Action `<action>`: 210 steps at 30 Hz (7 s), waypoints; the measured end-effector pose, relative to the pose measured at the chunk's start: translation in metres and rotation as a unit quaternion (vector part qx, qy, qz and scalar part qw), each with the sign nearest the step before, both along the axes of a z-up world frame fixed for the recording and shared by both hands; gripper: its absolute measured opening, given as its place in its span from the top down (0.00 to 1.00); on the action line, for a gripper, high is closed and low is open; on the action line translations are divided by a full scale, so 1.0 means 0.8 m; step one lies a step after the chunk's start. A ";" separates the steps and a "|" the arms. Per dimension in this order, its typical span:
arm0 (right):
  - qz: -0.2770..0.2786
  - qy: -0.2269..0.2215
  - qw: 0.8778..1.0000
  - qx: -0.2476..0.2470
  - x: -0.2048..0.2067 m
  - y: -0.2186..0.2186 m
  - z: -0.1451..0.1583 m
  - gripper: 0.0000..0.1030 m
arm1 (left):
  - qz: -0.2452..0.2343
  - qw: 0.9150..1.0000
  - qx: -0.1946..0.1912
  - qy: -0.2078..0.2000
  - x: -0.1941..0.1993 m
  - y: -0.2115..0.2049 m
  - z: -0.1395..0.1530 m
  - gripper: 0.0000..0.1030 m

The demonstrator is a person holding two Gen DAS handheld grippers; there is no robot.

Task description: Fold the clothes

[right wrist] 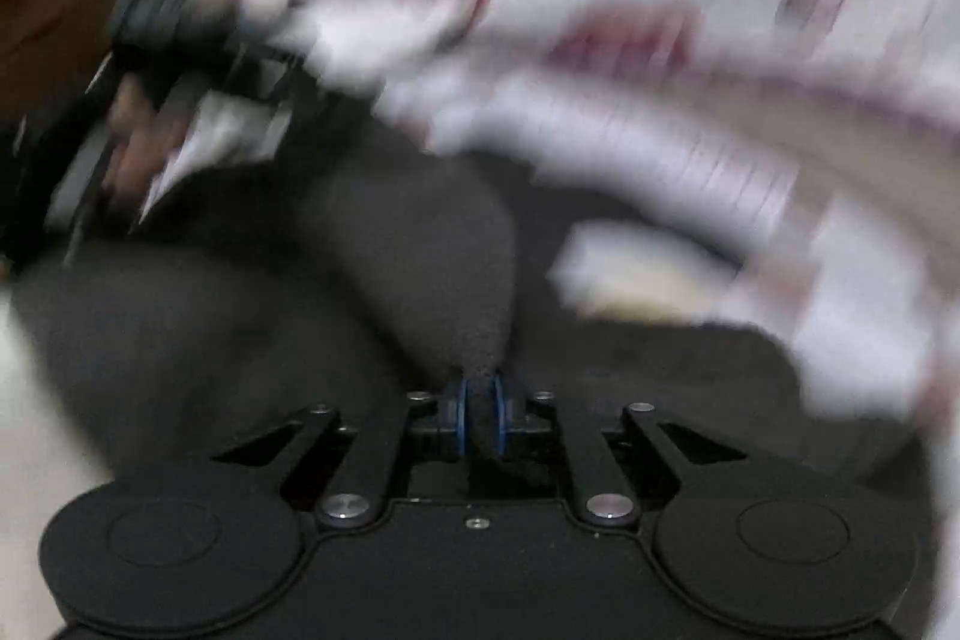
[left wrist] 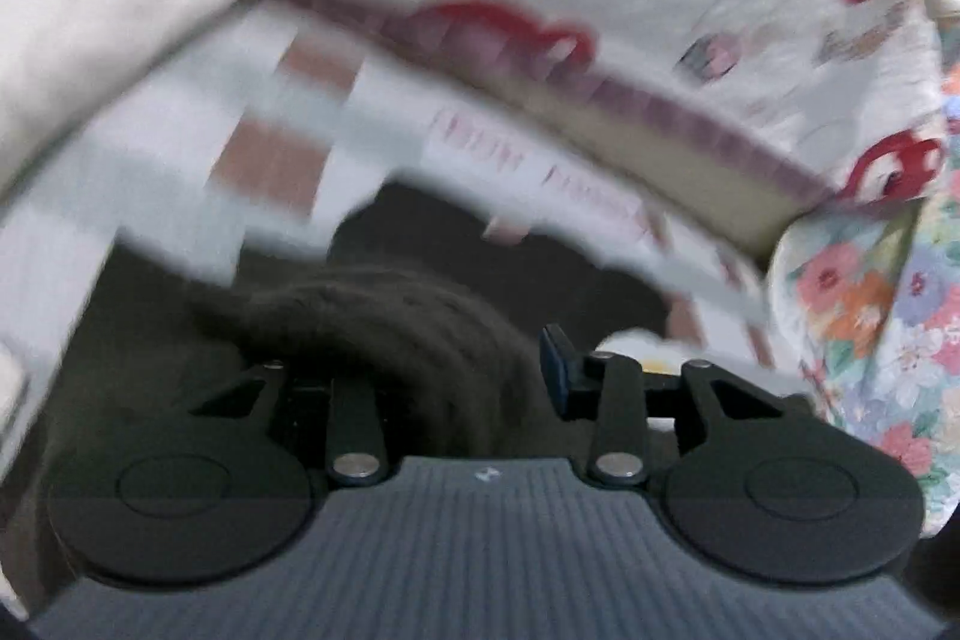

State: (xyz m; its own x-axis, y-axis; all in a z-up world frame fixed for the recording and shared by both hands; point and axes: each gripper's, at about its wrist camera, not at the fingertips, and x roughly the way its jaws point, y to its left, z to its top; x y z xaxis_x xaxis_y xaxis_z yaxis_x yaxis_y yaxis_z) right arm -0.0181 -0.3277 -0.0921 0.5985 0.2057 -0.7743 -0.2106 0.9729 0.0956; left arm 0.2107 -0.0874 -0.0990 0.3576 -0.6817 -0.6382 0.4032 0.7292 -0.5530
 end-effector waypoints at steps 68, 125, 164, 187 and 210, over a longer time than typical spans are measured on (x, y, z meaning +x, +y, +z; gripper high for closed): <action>0.030 -0.187 0.963 -0.191 0.075 0.198 0.016 0.87 | -0.145 0.973 -0.147 0.106 0.005 0.003 0.025 0.25; -0.237 -0.024 0.969 -0.061 -0.064 -0.095 0.015 0.55 | 0.021 0.990 0.121 -0.070 0.013 0.051 0.004 0.35; -0.075 -0.028 0.967 -0.242 0.083 -0.098 -0.074 0.17 | -0.052 0.986 0.146 -0.060 0.029 0.078 -0.059 0.12; -0.171 0.043 0.983 0.054 0.108 -0.144 -0.080 0.72 | -0.099 0.976 0.164 -0.105 0.019 0.049 -0.053 0.94; -0.404 -0.162 0.900 -0.016 0.134 -0.299 0.083 0.42 | 0.080 0.965 0.209 -0.140 0.119 -0.047 0.044 0.54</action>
